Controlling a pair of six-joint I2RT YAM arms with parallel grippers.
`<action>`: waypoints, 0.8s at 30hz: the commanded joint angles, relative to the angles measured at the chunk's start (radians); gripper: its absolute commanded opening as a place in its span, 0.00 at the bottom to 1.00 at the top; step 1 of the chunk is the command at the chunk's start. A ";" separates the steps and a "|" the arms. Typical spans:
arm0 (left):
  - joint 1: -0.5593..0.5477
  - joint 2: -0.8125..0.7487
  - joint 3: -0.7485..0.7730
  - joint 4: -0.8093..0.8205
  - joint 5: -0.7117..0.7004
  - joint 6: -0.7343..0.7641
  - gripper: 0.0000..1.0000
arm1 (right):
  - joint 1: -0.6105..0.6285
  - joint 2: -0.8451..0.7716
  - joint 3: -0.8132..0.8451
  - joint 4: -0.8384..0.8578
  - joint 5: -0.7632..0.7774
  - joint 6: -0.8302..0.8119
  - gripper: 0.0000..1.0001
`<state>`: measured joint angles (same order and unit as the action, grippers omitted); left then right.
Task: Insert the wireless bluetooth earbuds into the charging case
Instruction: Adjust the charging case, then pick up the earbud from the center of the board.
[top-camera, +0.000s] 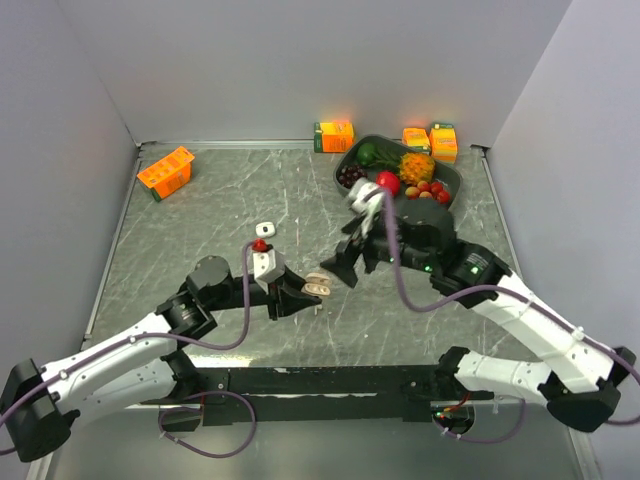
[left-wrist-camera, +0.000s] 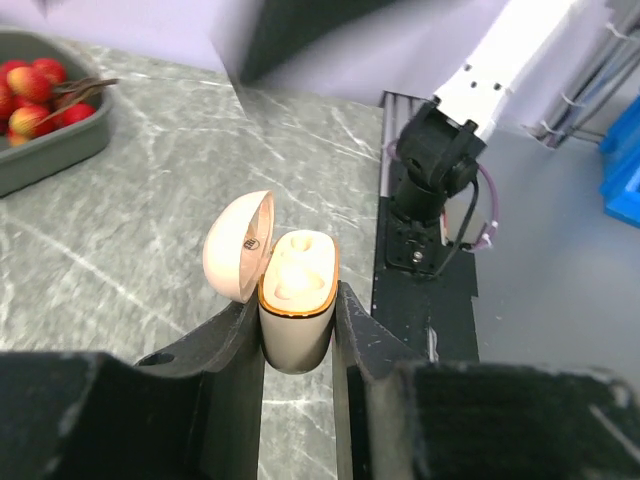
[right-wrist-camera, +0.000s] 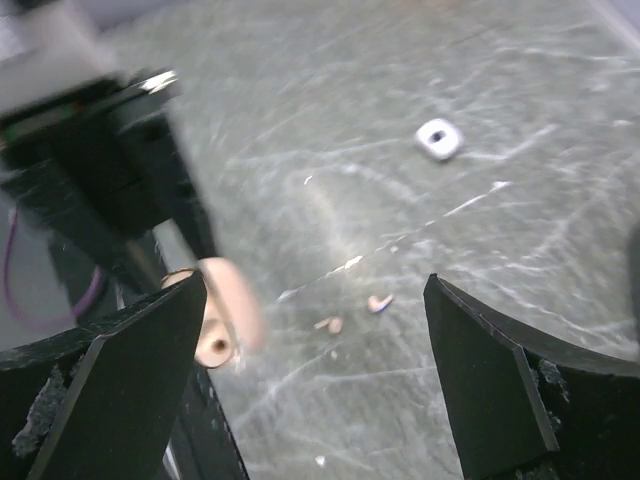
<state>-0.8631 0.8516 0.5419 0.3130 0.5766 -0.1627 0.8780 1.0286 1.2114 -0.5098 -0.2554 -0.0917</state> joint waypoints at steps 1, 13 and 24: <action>0.018 -0.100 -0.045 0.000 -0.058 -0.052 0.01 | -0.129 -0.073 -0.045 0.108 0.071 0.180 0.97; 0.018 -0.439 -0.118 -0.166 -0.337 -0.144 0.01 | -0.149 0.186 -0.389 0.235 0.097 0.510 0.48; 0.018 -0.502 -0.115 -0.200 -0.405 -0.138 0.01 | -0.096 0.493 -0.320 0.281 0.194 0.657 0.66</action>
<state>-0.8494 0.3508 0.4236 0.1055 0.1997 -0.2840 0.7795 1.4525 0.8658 -0.3138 -0.1009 0.4400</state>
